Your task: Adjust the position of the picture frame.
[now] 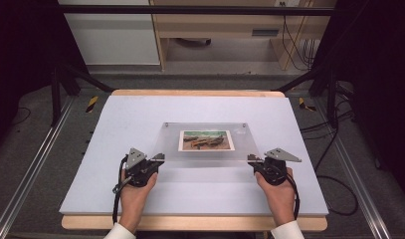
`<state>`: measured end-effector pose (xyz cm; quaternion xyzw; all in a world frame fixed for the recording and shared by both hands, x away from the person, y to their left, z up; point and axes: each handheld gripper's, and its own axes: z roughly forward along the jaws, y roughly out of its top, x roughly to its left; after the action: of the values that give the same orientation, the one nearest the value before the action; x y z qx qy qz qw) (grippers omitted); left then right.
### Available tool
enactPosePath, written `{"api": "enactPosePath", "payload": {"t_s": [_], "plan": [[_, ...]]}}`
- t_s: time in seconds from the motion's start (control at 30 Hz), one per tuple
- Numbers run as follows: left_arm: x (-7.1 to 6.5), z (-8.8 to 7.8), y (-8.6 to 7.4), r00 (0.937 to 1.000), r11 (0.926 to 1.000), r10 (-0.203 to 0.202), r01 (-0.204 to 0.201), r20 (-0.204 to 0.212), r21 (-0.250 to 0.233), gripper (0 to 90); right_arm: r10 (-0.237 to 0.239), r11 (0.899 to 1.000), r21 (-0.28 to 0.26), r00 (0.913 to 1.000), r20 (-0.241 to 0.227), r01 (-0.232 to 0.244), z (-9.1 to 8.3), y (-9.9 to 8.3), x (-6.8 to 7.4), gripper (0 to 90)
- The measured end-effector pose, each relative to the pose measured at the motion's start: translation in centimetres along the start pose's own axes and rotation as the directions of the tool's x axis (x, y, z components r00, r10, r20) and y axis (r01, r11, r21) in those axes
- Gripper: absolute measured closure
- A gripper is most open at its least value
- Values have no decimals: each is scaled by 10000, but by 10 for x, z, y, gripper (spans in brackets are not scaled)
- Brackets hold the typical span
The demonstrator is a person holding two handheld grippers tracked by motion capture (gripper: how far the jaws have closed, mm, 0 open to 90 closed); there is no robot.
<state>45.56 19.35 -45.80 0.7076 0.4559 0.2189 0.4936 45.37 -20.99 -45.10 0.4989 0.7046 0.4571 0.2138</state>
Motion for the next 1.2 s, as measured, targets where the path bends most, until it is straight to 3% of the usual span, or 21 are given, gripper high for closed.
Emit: {"api": "enactPosePath", "payload": {"t_s": [0.4, 0.8, 1.2], "plan": [[0, 2, -8, 9999, 9987, 107, -106, -24, 491, 837, 116, 9983, 572, 9999, -86, -111, 4, -9, -1, 836], [-2, 3, -12, 9998, 9979, 168, -162, -84, 625, 838, -7, 9967, 817, 10000, -69, 13, 9, -12, -2, 836], [-4, 8, -19, 9992, 9931, 386, -378, -51, 1114, 837, -136, 9925, 1215, 9997, 193, 111, 15, -18, -5, 834]]}}
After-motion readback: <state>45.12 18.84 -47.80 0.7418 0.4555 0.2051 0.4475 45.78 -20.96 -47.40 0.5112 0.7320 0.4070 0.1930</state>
